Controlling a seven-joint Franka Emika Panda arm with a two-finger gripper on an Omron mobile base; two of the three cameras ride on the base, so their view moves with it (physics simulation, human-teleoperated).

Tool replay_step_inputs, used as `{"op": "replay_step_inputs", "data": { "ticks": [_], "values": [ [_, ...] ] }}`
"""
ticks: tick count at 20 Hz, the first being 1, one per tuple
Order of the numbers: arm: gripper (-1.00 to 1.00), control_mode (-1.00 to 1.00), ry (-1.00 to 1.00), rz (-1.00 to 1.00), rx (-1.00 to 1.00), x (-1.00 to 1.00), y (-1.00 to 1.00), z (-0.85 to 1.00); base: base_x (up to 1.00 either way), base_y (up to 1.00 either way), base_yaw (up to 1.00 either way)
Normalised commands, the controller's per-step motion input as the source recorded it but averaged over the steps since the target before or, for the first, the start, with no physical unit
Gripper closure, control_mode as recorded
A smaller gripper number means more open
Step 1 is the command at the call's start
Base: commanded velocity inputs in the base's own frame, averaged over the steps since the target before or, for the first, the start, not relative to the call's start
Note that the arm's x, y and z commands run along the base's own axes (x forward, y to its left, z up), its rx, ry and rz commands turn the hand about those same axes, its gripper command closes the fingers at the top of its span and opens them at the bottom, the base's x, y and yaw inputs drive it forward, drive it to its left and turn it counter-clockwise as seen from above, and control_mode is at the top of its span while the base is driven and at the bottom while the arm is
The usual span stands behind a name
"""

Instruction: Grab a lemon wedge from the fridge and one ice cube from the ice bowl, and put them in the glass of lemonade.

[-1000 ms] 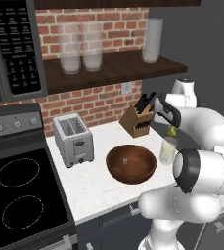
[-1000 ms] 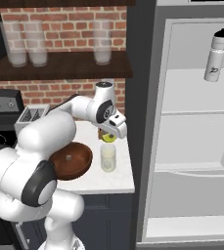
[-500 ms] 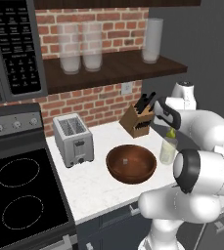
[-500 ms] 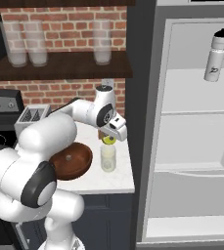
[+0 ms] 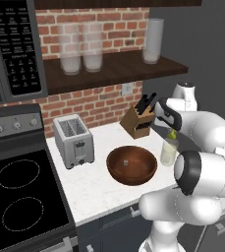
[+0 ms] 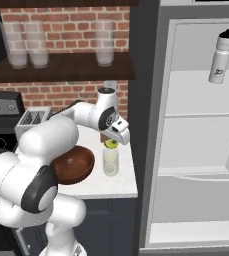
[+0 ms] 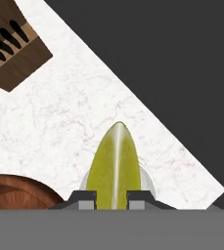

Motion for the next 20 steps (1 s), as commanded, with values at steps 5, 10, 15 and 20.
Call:
{"op": "replay_step_inputs", "data": {
  "ticks": [5, 10, 15, 20],
  "values": [
    [-1.00, -1.00, 0.00, 0.00, 0.00, 0.00, 0.00, 0.00, 0.00, 0.00, 0.00],
    [-1.00, -1.00, 0.00, 0.00, 0.00, 0.00, 0.00, 0.00, 0.00, 0.00, 0.00],
    [-1.00, -1.00, 0.00, 0.00, 0.00, 0.00, 0.00, 0.00, 0.00, 0.00, 0.00],
    [-1.00, -1.00, 0.00, 0.00, 0.00, 0.00, -0.03, 0.01, 0.00, 0.00, 0.00]
  ]
}}
